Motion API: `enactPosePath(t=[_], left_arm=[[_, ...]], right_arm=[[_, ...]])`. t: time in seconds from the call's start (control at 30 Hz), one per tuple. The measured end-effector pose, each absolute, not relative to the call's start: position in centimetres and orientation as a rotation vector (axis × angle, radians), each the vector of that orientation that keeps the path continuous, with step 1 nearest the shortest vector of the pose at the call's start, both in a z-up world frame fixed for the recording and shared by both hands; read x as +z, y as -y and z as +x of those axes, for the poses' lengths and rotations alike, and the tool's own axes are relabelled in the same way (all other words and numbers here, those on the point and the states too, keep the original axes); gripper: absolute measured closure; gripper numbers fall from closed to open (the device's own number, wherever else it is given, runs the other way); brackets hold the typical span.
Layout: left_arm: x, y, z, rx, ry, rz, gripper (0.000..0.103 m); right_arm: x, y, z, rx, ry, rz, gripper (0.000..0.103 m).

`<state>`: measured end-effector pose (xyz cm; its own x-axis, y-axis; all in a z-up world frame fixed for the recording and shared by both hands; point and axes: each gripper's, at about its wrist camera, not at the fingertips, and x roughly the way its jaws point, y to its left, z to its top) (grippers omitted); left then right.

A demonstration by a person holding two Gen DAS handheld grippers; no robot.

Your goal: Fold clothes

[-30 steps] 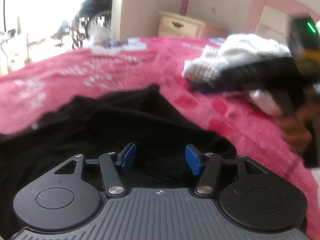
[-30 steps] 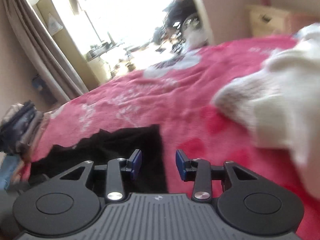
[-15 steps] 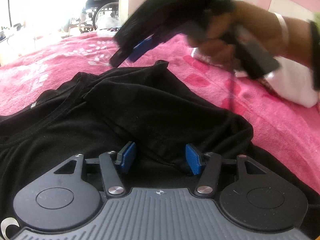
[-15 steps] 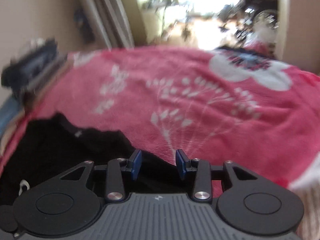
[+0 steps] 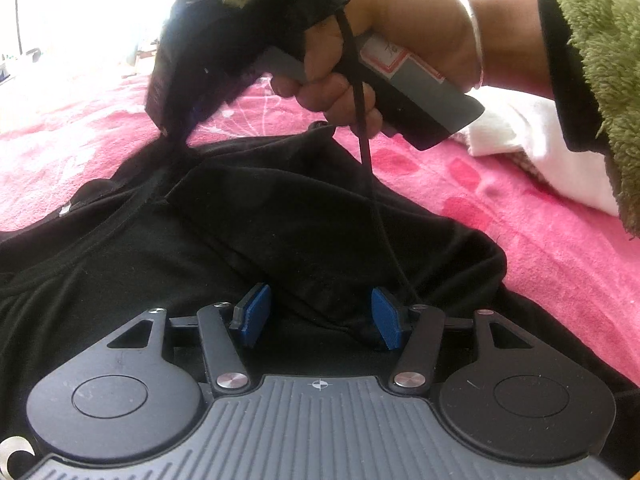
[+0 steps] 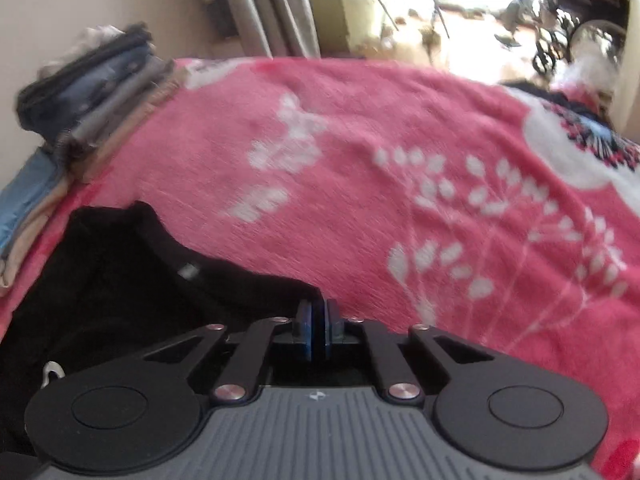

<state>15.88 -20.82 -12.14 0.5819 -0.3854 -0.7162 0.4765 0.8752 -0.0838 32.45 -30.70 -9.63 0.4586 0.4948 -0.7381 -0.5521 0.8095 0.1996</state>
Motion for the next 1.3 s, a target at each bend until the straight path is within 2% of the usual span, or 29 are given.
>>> enactPosePath(t=[0.33, 0.4, 0.47, 0.7, 0.9, 1.3], left_arm=[[-12.0, 21.1, 16.2, -0.487, -0.825, 0.125, 0.047], [-12.0, 21.1, 16.2, -0.491, -0.825, 0.123, 0.047], [-12.0, 21.0, 16.2, -0.495, -0.825, 0.121, 0.047], [-11.8, 20.6, 16.2, -0.511, -0.821, 0.119, 0.047], [-11.8, 20.4, 15.7, -0.531, -0.813, 0.152, 0.047], [-11.5, 20.3, 15.3, -0.517, -0.824, 0.161, 0.047]], right_arm=[[-8.5, 34.4, 32.7, 0.533, -0.805, 0.094, 0.096], [-8.2, 35.3, 32.7, 0.506, -0.788, 0.133, 0.083], [-8.0, 36.2, 32.8, 0.478, -0.771, 0.171, 0.074], [-5.9, 43.0, 30.6, 0.341, -0.778, 0.304, 0.074], [-9.2, 45.9, 27.0, 0.333, -0.911, 0.384, 0.071], [-12.1, 47.1, 26.6, 0.354, -0.962, 0.790, 0.073]])
